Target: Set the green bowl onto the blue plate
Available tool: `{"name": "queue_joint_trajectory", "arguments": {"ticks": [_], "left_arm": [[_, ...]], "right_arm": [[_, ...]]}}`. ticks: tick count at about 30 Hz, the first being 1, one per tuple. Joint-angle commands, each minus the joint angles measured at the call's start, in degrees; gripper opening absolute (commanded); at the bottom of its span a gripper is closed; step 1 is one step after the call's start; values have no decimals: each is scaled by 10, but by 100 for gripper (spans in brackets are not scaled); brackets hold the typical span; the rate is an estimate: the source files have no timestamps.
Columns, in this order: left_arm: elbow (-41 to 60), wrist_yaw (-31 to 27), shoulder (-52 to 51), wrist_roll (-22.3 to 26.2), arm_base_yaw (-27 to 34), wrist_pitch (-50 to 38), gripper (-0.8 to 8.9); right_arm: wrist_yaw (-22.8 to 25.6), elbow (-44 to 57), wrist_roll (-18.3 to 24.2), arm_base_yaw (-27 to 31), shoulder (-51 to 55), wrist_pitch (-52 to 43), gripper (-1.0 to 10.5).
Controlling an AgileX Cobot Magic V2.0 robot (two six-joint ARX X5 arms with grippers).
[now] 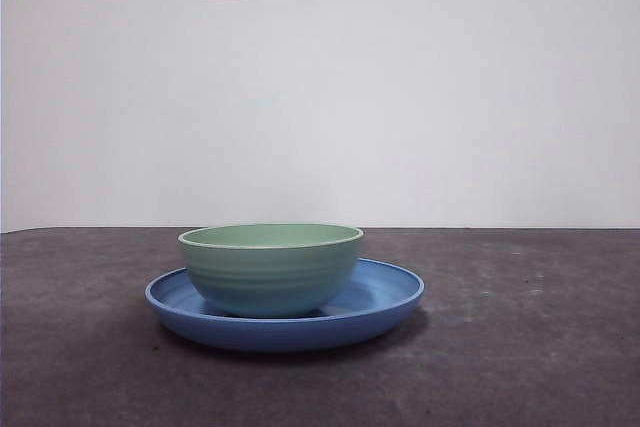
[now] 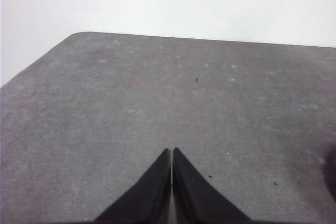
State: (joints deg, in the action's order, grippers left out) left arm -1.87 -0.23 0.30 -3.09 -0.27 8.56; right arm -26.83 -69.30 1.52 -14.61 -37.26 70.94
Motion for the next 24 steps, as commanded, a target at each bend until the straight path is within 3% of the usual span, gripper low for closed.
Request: {"name": "queue_joint_trajectory", "arguments": {"ticks": [1, 24], "left_arm": [[12, -3, -1, 2, 0, -2, 6], [12, -2, -1, 15, 0, 4, 6]], "right_arm": [[-1, -10, 5, -3, -4, -6, 17], [-1, -10, 5, -3, -4, -6, 17]]}}
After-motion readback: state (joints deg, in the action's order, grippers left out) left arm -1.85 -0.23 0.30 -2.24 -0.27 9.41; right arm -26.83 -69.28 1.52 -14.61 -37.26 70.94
